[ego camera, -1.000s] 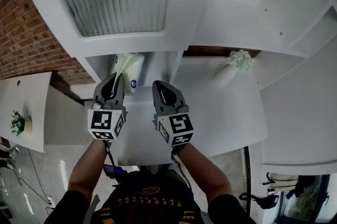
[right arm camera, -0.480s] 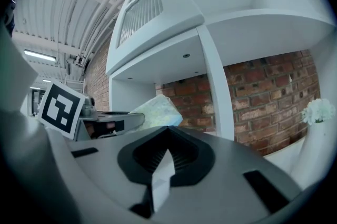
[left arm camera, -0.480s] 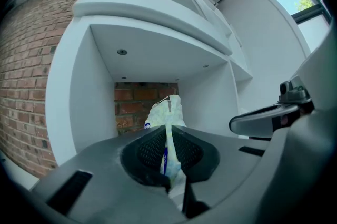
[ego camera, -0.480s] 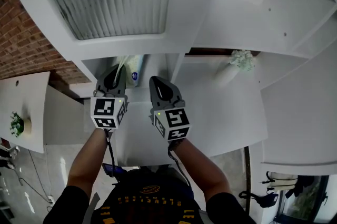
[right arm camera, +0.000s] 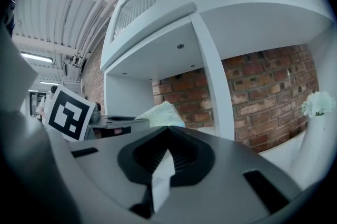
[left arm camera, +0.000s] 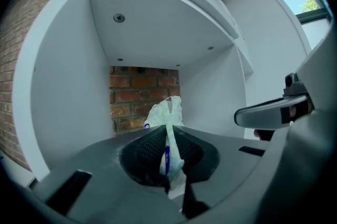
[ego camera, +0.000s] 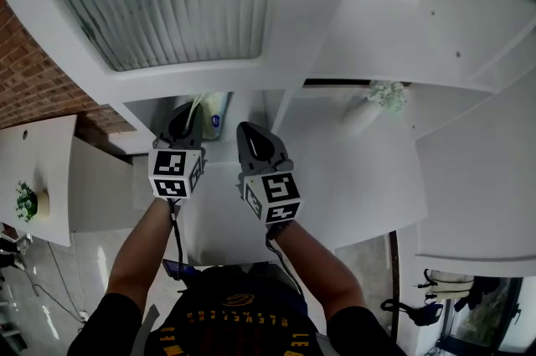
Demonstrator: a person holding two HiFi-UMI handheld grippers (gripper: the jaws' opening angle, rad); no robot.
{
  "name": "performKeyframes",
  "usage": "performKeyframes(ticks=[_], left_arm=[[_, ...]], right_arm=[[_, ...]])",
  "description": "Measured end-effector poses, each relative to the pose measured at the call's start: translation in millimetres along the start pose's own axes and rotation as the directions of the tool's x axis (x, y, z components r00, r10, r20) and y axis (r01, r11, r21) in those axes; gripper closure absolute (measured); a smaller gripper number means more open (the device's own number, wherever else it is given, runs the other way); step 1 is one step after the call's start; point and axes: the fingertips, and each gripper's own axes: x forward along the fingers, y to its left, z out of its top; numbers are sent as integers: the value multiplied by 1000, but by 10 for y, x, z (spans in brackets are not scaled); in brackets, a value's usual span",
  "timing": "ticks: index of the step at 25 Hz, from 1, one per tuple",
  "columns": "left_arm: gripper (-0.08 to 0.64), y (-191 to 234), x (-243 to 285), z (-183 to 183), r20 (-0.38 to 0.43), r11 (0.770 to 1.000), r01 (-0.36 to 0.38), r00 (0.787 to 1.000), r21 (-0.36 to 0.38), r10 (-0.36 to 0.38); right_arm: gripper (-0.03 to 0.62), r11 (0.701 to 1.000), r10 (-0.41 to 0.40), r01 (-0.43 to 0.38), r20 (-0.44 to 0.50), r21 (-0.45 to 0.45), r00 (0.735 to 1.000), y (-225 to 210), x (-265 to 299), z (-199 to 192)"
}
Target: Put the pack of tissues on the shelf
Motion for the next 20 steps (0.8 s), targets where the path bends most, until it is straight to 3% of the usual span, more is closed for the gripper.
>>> performKeyframes(ticks=[5, 11, 20], left_arm=[[544, -34, 67, -2, 6, 1000, 4, 1000, 29, -4], [445, -35, 87, 55, 28, 999, -8, 1000, 54, 7], [423, -11, 56, 128, 55, 998, -29, 998, 54, 26]], right_arm=[[594, 1000, -7, 7, -2, 14, 1000, -41, 7, -43], [594, 1000, -6, 6, -6, 22, 1000, -57, 7, -76], [594, 1000, -5, 4, 6, 20, 1000, -61, -6, -20]])
